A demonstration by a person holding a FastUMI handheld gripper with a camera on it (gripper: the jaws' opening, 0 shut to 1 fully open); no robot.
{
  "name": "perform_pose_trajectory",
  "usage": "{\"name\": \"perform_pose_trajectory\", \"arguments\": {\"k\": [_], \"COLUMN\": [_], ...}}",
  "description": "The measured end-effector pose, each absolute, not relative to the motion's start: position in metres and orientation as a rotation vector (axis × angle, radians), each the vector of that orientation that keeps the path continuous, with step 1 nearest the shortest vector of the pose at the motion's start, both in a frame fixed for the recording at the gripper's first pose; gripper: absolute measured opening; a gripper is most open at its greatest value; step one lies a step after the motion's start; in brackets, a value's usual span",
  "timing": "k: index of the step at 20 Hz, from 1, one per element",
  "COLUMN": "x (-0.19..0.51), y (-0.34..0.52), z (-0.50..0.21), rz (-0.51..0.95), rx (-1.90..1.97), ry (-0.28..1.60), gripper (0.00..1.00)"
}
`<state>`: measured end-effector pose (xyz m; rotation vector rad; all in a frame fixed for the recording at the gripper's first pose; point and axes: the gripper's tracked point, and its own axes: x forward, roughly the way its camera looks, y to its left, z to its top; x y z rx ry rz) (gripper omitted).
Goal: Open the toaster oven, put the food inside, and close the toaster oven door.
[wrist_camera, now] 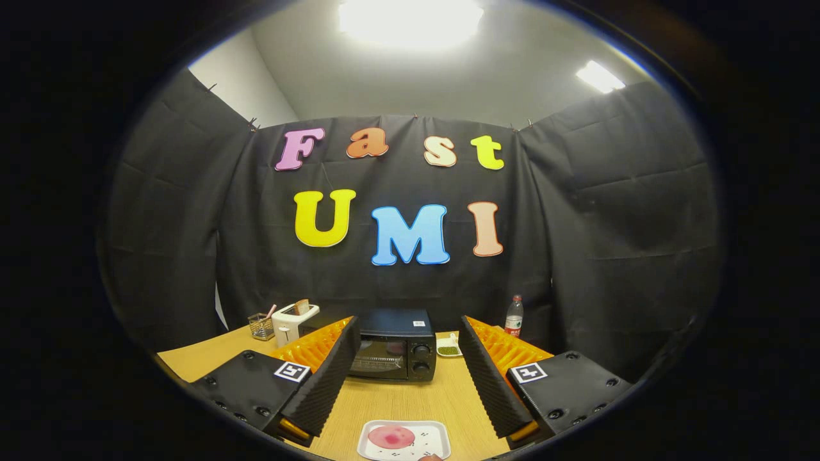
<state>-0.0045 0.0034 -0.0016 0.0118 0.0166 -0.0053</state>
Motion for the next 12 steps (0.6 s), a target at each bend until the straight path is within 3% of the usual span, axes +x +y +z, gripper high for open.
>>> {"name": "perform_pose_trajectory", "arguments": {"k": [12], "x": [0.035], "y": [0.039], "z": [0.001], "rz": [0.039], "rx": [0.024], "ry": [0.020], "gripper": [0.98]}}
